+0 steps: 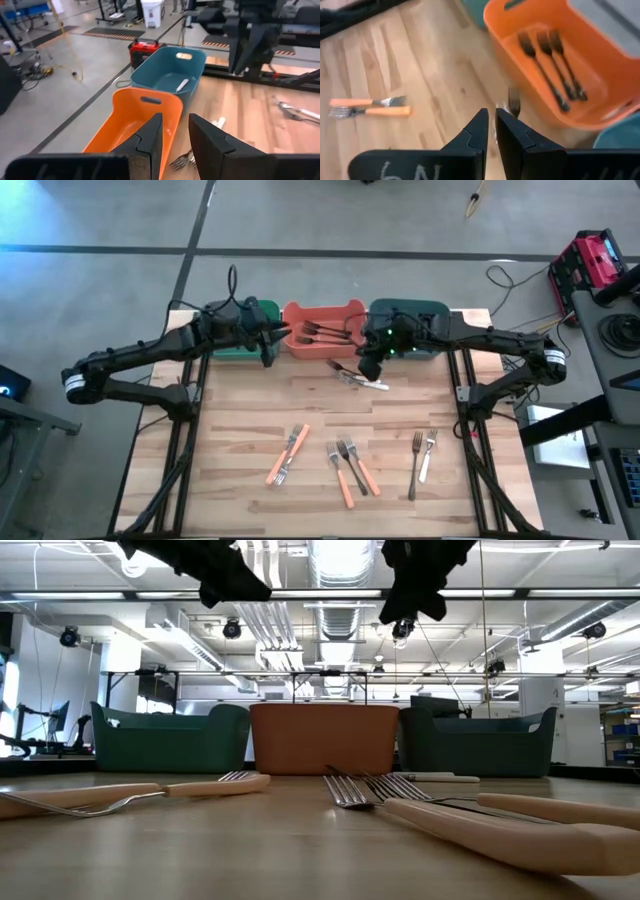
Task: Sort silverware by color (type)
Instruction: Put the white fork into the blue bin
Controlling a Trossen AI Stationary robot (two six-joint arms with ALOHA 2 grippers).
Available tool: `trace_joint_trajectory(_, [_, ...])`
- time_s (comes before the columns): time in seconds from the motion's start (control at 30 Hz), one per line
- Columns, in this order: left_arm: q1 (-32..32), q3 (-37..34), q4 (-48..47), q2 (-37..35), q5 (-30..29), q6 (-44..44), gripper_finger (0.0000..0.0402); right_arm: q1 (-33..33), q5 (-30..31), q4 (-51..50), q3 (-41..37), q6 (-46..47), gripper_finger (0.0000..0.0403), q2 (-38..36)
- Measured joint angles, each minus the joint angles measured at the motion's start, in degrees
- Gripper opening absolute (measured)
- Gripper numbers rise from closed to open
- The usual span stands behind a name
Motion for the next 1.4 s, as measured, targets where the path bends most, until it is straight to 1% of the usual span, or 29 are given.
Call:
trace_joint_trajectory(0.17, [-4.13,-0.19,0.35,-0.04,-0.10,-0.69,0.0077,6.43,0.16,-0.85,-0.53,1.74,0.0027,-0.44])
trace_joint_trajectory(0.3, [-6.73,-1.63,0.27,-0.06,-0.25,0.43,0.0077,10.58,0.39,-0.97,-1.57,-0.83,0.0027,-0.26])
trace_joint_trajectory(0.4, [-7.39,-3.16,0.94,-0.11,-0.27,1.82,0.0077,12.19,0.05,-0.44,-2.72,-2.43,0.0027,-0.18])
trace_joint_trajectory(0.57, [-7.35,-5.58,1.52,-0.26,-0.41,4.43,0.0077,11.24,0.27,1.95,-5.36,-2.71,0.0027,-0.18])
trace_joint_trajectory(0.7, [-7.35,-6.88,2.13,-0.48,-0.40,4.08,0.0077,10.28,0.19,2.05,-7.27,-1.34,0.0027,0.74])
trace_joint_trajectory(0.83, [-7.35,-7.28,2.26,-0.87,-0.40,2.43,0.0077,10.10,0.17,1.52,-9.85,-0.67,0.0027,2.74])
trace_joint_trajectory(1.0, [-7.28,-7.28,3.32,-1.29,-0.38,2.84,0.0077,9.77,0.34,0.55,-12.91,-0.68,0.0027,5.85])
trace_joint_trajectory(1.17, [-7.28,-7.28,4.82,-0.96,-0.48,5.78,0.0077,9.23,4.42,1.17,-15.54,-1.78,0.0027,8.85])
trace_joint_trajectory(1.23, [-7.28,-7.30,6.63,-0.83,-1.91,7.90,0.0077,8.97,4.75,3.71,-17.59,-3.91,0.0027,9.62])
trace_joint_trajectory(1.37, [-7.20,-7.30,9.12,-0.83,-4.86,10.73,0.0077,7.24,1.30,14.56,-23.26,-7.93,0.0027,8.73])
trace_joint_trajectory(1.4, [-7.17,-7.30,9.39,-0.83,-5.26,11.32,0.0077,6.63,1.85,16.56,-24.53,-8.30,0.0027,8.25])
